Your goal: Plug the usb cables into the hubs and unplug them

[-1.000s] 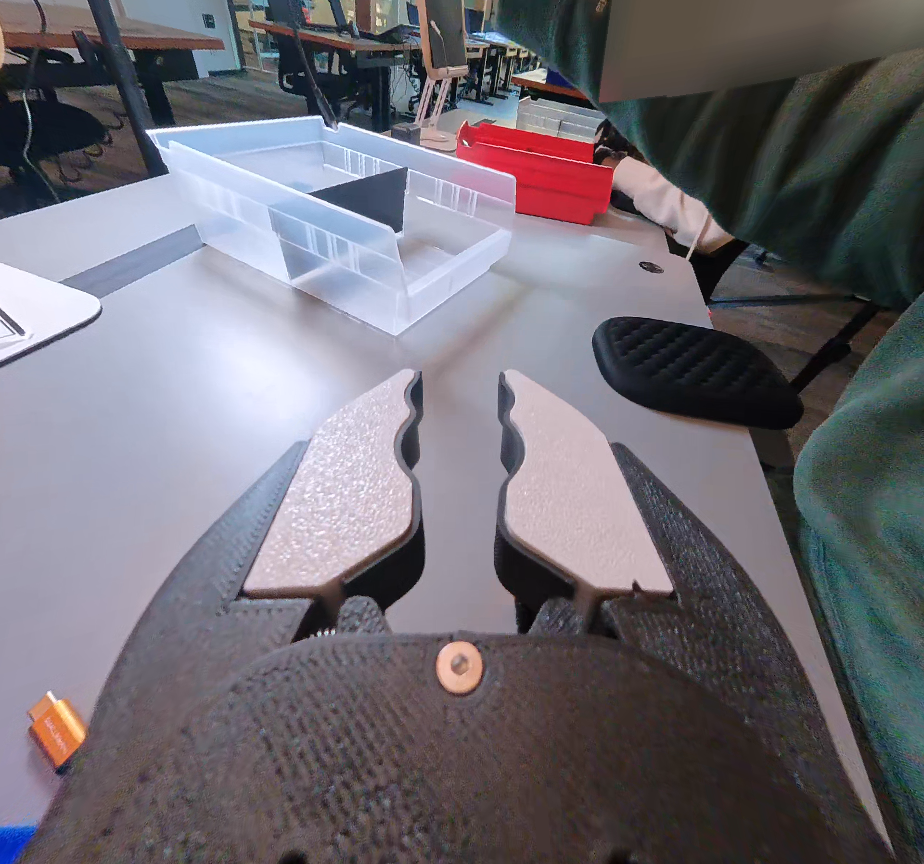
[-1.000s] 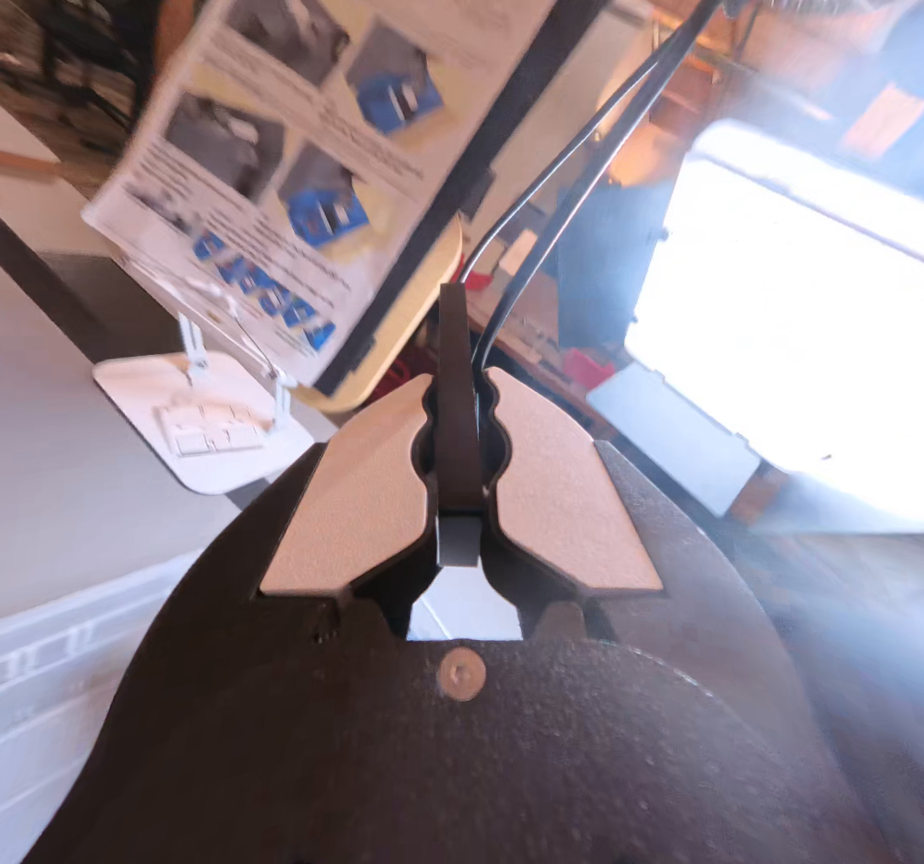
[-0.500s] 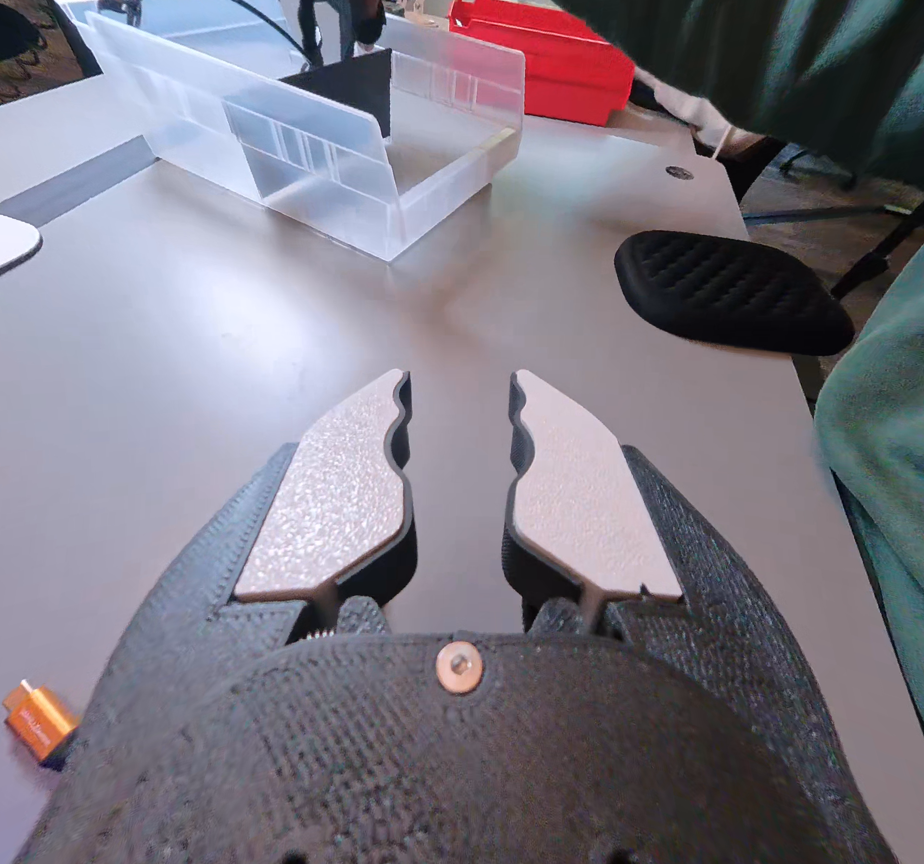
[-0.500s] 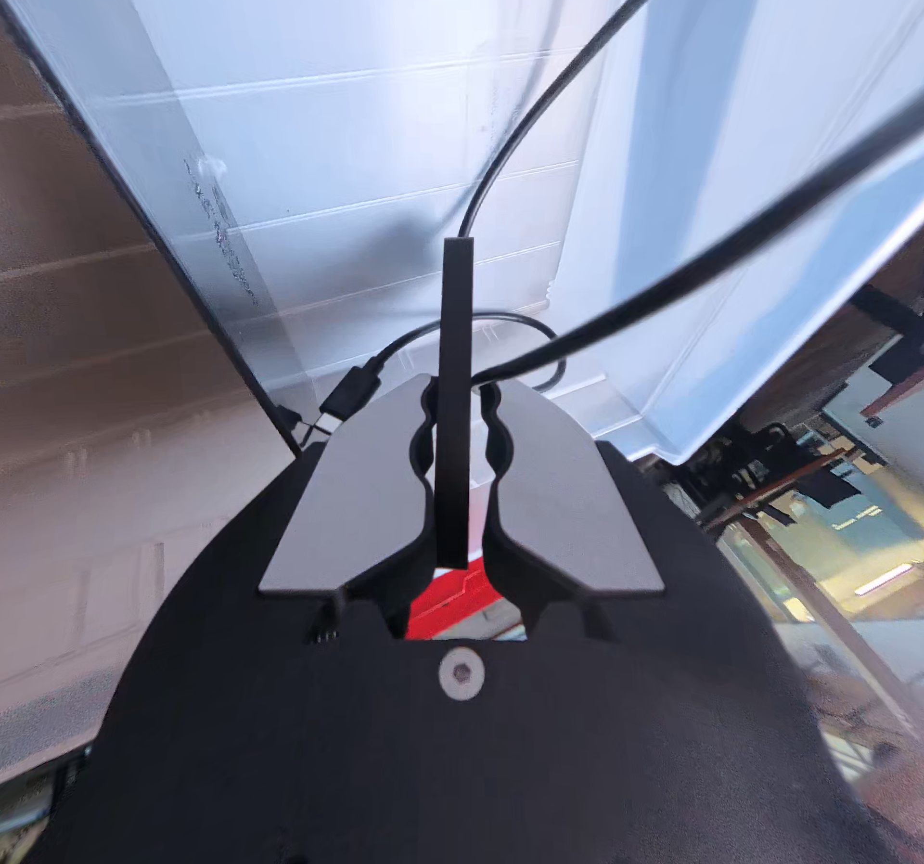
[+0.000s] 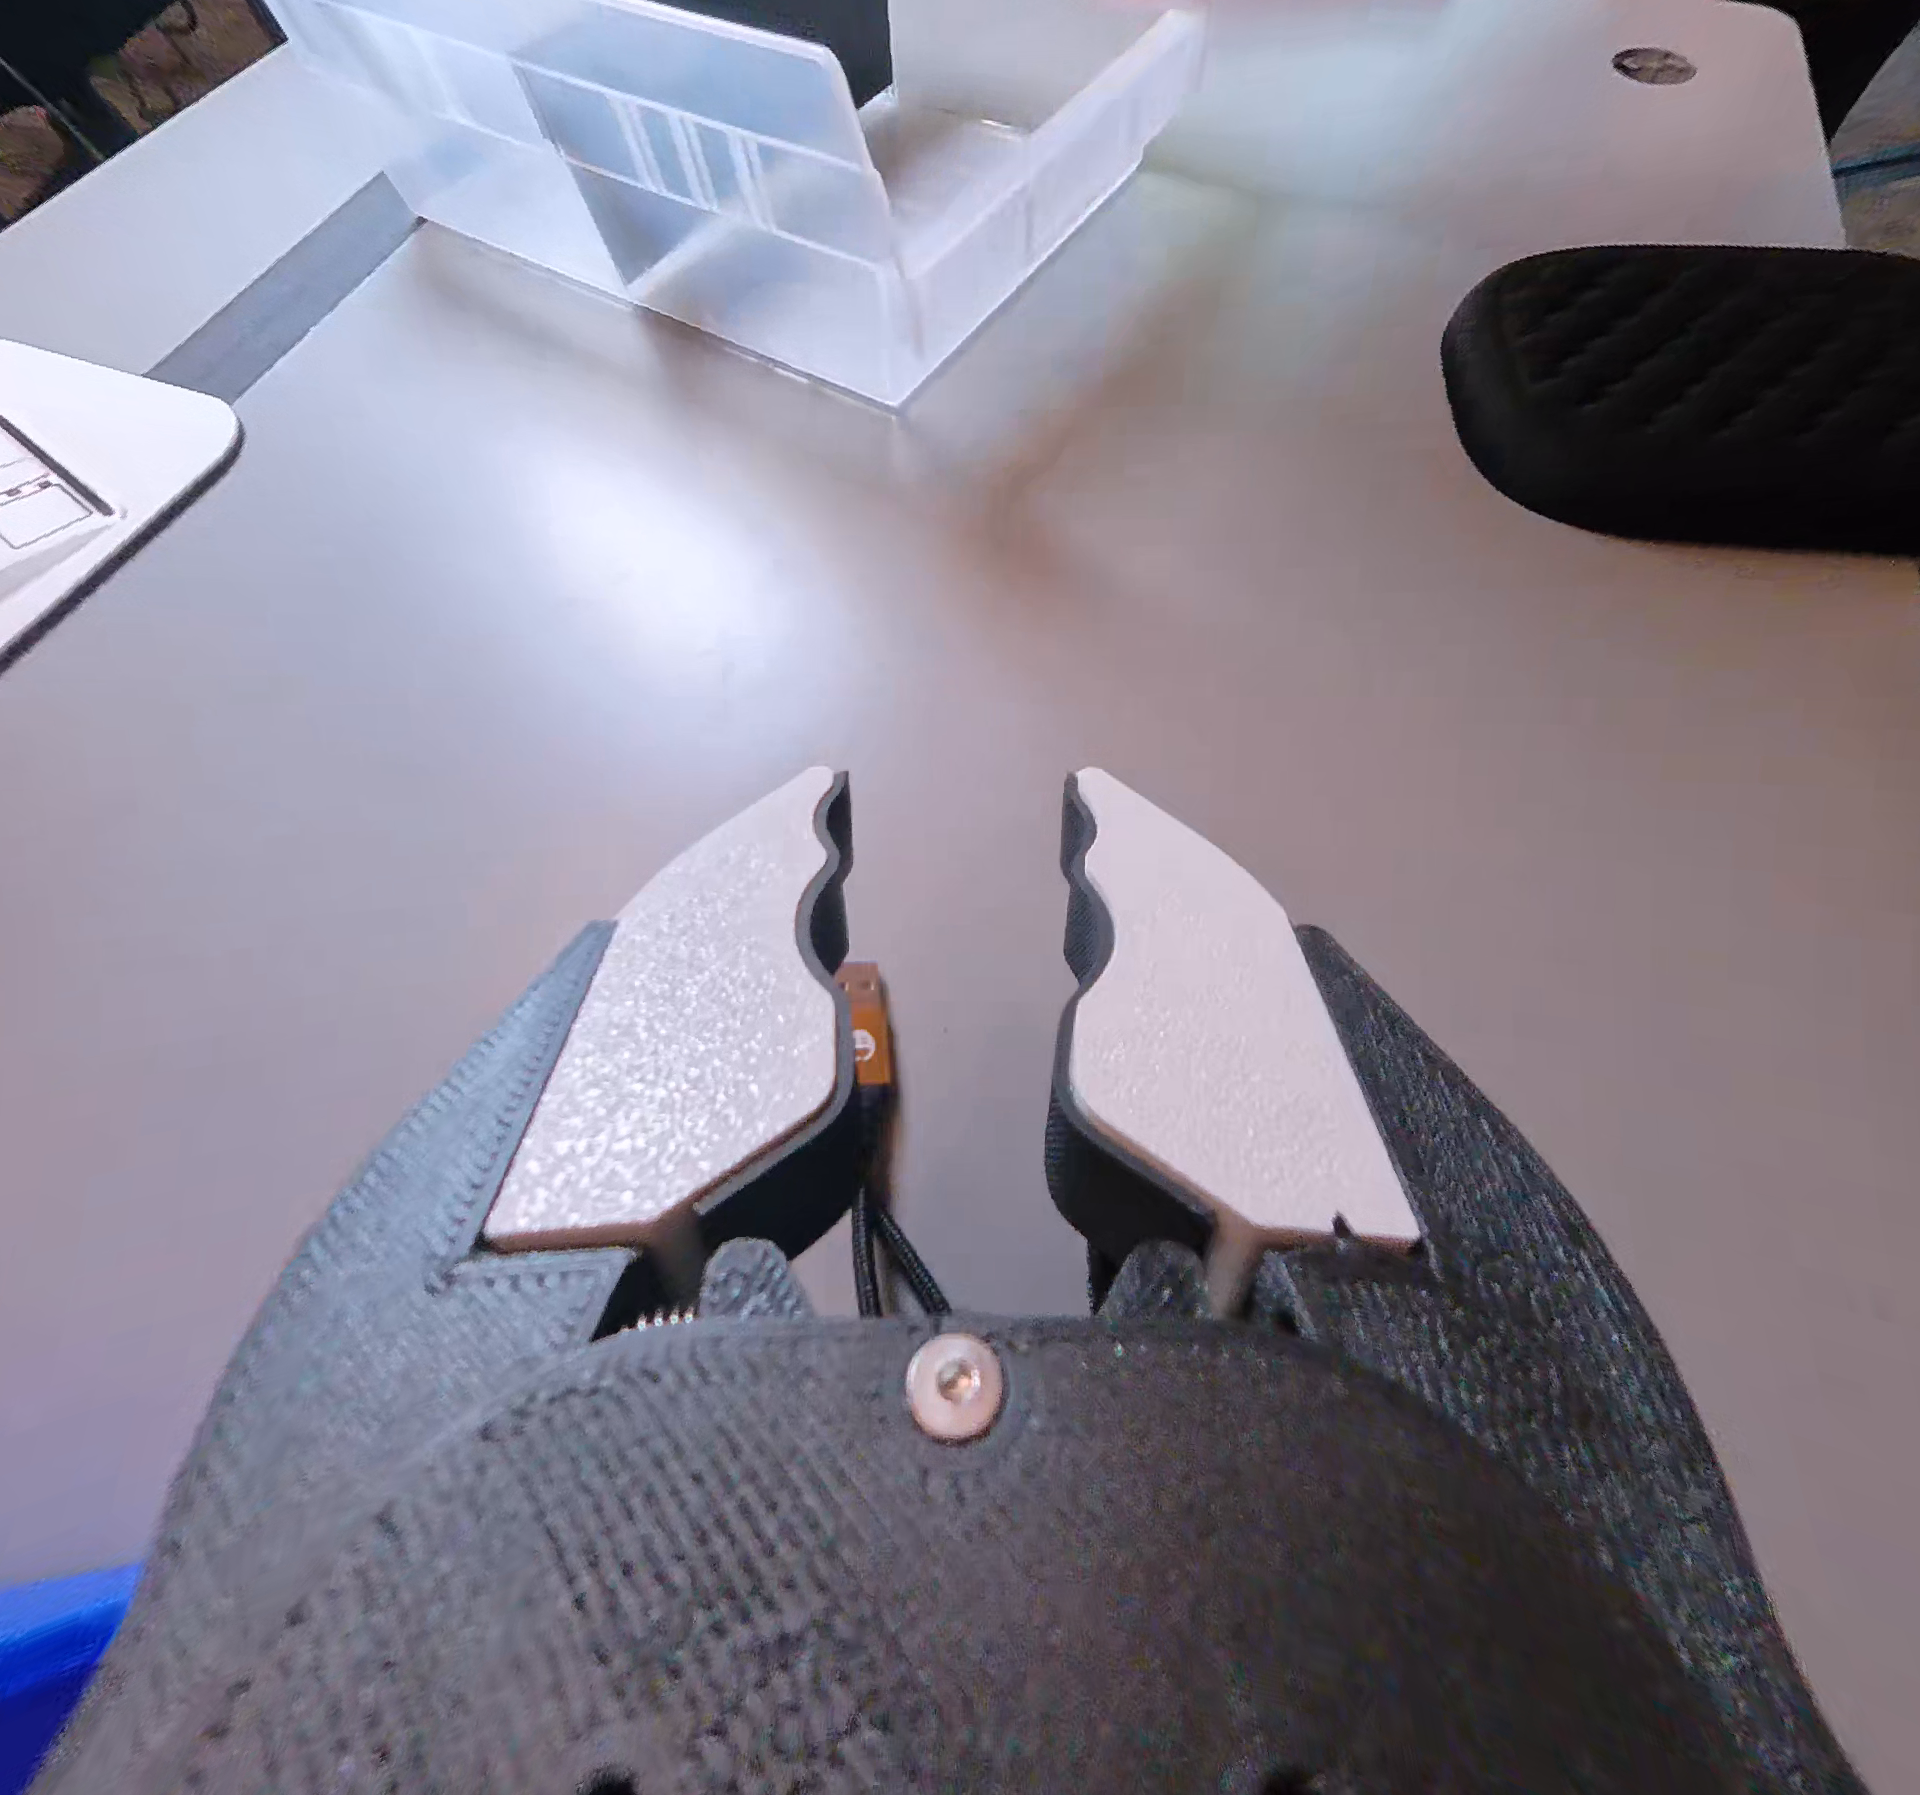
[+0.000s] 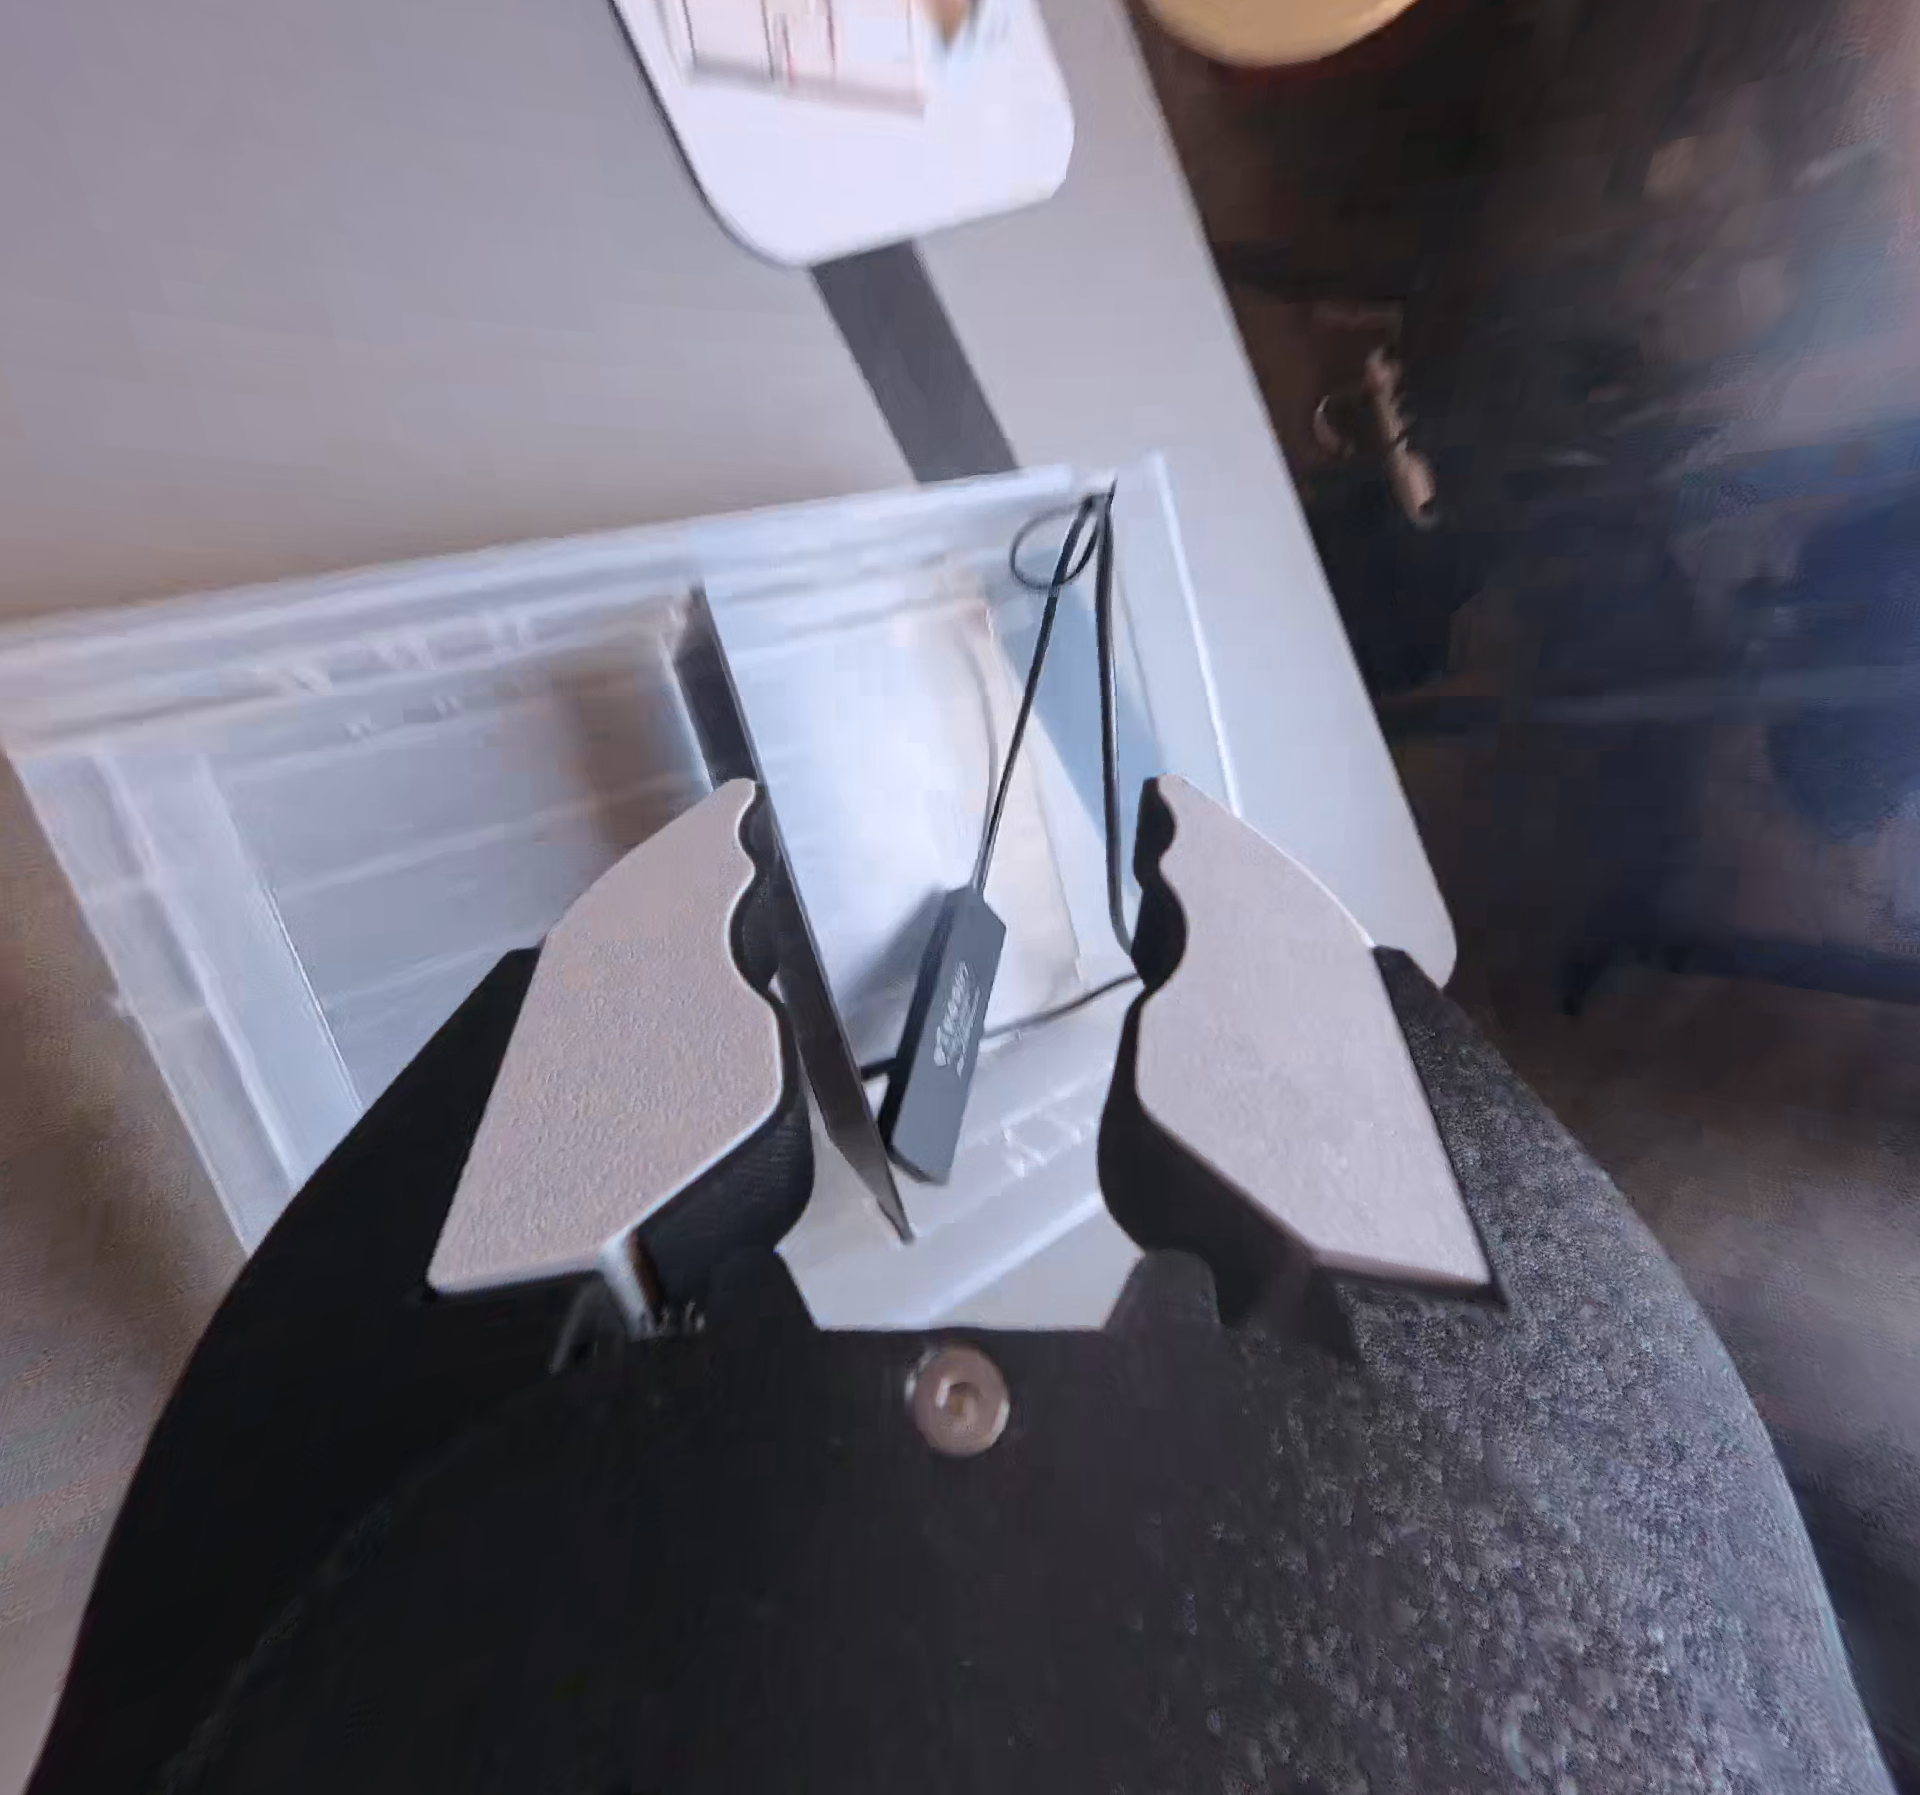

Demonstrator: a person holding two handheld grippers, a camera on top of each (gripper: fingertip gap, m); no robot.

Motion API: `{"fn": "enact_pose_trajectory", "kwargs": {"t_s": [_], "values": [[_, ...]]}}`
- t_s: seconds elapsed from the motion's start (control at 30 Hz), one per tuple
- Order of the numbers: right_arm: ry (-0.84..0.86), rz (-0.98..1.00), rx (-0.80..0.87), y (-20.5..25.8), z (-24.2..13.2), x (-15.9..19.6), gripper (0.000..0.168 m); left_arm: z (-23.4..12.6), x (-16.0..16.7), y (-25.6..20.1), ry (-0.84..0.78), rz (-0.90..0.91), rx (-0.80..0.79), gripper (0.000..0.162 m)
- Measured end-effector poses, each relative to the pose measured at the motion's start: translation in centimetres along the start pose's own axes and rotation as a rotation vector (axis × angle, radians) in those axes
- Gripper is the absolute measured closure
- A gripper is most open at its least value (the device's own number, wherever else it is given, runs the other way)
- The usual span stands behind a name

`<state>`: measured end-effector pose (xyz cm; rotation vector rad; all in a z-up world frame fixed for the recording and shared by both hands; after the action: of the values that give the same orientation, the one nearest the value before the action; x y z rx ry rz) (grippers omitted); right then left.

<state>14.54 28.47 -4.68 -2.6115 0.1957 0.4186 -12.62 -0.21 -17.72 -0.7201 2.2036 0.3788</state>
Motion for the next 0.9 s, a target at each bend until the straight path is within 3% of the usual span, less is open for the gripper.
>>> {"fn": "enact_pose_trajectory", "kwargs": {"t_s": [0.13, 0.3, 0.47, 0.63, 0.9], "values": [[-0.423, 0.194, 0.005, 5.5, -4.5, -1.2, 0.111, -0.8, 0.2, 1.0, 0.056, 0.004, -0.098, 0.123], [-0.736, 0.445, -0.243, 16.5, -5.0, -1.3, 0.122, -1.2, 1.0, 2.3, 0.16, -0.006, -0.183, 0.125], [-0.771, 0.494, -0.321, 24.0, -0.2, -0.5, 0.123, -0.6, 1.4, 2.0, 0.255, 0.043, -0.229, 0.125], [-0.754, 0.37, -0.294, 25.9, 2.1, -0.6, 0.127, 0.0, 2.0, 1.8, 0.37, 0.11, -0.293, 0.124], [-0.725, 0.281, -0.342, 27.1, 2.5, -1.3, 0.13, 1.0, 3.3, 1.4, 0.5, -0.009, -0.157, 0.132]]}}
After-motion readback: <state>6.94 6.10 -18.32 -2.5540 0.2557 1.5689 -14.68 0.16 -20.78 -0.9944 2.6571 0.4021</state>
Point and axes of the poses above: each gripper's, where its closed fingertips meet, z out along the fingers, x out of its underside, y = z × x across the jaws, the point moved 9 cm from there along -z, back along the fingers, and after that the axes turned 11 degrees about y, right-handed, at the moved point
